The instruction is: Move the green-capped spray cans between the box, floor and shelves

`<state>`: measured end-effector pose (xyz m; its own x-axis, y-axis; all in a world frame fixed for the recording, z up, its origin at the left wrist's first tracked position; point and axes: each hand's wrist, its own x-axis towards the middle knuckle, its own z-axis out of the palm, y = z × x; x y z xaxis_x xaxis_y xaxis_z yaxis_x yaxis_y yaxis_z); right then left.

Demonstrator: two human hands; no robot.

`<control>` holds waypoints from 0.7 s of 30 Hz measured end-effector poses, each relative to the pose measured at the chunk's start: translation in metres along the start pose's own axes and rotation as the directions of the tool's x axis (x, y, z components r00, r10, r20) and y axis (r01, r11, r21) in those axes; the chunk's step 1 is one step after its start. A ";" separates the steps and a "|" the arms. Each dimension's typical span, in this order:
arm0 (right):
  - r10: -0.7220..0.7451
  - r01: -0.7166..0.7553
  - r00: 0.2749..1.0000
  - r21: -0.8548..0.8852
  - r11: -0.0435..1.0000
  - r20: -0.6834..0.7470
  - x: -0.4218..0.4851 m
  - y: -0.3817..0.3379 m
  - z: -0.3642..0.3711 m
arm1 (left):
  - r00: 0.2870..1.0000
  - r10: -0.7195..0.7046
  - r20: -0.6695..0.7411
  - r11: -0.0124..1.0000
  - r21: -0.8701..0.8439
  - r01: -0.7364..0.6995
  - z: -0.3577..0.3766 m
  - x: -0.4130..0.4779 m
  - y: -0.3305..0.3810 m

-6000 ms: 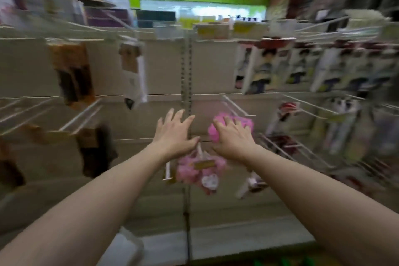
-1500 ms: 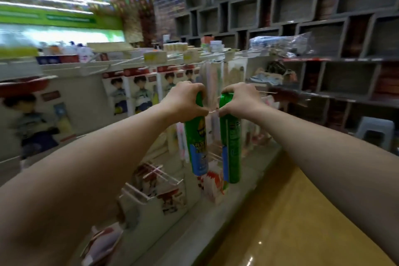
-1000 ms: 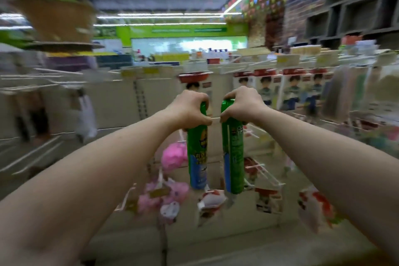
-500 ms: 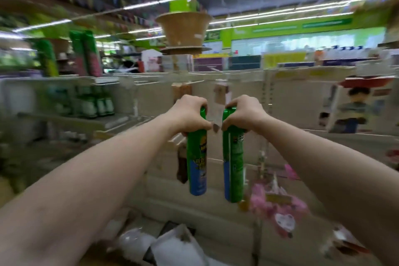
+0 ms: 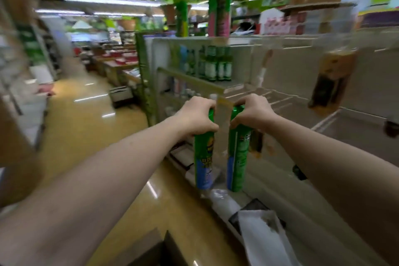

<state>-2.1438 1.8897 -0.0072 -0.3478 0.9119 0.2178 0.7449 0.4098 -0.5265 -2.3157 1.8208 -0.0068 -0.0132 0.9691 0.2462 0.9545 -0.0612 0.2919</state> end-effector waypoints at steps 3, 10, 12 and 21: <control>-0.094 0.094 0.992 0.001 0.996 0.084 0.033 -0.029 0.048 | 0.987 -0.157 -0.018 0.987 0.023 0.158 0.002 -0.008 -0.052; -0.300 0.280 0.898 0.108 0.954 0.323 0.093 -0.092 0.146 | 0.863 -0.499 -0.084 0.864 0.028 0.502 -0.002 -0.029 -0.142; -0.356 0.323 0.848 0.149 0.935 0.393 0.103 -0.109 0.175 | 0.813 -0.572 -0.107 0.815 0.036 0.578 -0.002 -0.040 -0.162; -0.500 0.475 0.631 0.215 0.854 0.593 0.087 -0.179 0.295 | 0.603 -0.792 -0.091 0.599 0.073 0.798 0.018 -0.126 -0.241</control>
<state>-2.4752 1.8893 -0.1361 -0.9296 0.3581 -0.0868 0.3486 0.7781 -0.5225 -2.5393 1.7177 -0.1246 -0.7913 0.6114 0.0009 0.5827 0.7537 0.3040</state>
